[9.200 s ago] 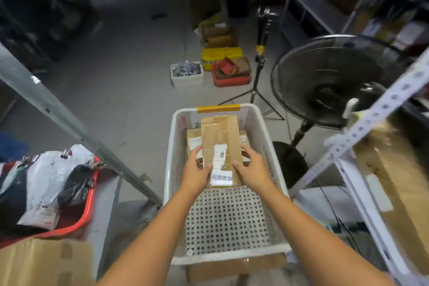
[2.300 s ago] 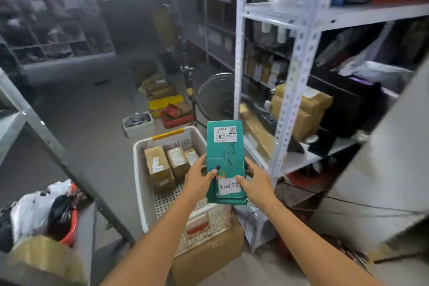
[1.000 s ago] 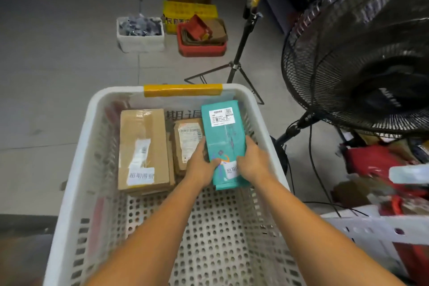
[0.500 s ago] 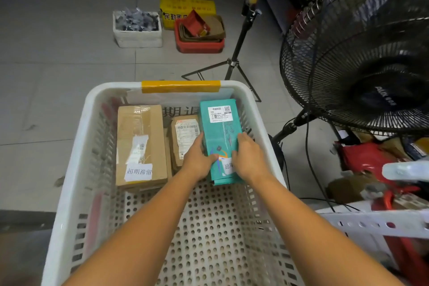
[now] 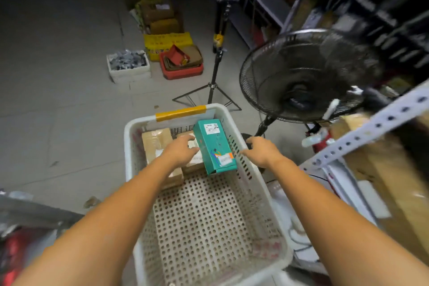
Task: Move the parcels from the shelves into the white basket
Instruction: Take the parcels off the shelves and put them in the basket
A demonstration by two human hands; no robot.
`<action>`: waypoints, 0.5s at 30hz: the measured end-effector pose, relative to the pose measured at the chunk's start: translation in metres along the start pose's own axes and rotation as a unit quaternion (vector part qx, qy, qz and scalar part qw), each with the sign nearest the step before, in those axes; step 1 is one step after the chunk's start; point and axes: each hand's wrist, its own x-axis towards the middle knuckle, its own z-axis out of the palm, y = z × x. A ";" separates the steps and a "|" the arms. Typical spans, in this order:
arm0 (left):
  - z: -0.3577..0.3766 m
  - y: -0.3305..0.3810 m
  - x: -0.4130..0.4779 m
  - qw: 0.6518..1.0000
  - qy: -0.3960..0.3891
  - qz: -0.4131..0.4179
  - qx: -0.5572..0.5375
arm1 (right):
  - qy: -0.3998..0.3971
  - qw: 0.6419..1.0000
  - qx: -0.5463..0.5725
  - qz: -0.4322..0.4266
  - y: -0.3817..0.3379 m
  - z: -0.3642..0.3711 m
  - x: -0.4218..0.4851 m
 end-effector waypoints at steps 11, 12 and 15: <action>-0.063 0.113 -0.193 0.991 0.030 0.093 0.093 | 0.089 0.984 0.154 0.029 0.043 -0.091 -0.231; -0.059 0.124 -0.212 0.989 0.030 0.102 0.102 | 0.099 0.981 0.163 0.029 0.052 -0.094 -0.253; -0.036 0.159 -0.273 0.981 0.044 0.135 0.132 | 0.126 0.976 0.178 0.024 0.090 -0.098 -0.320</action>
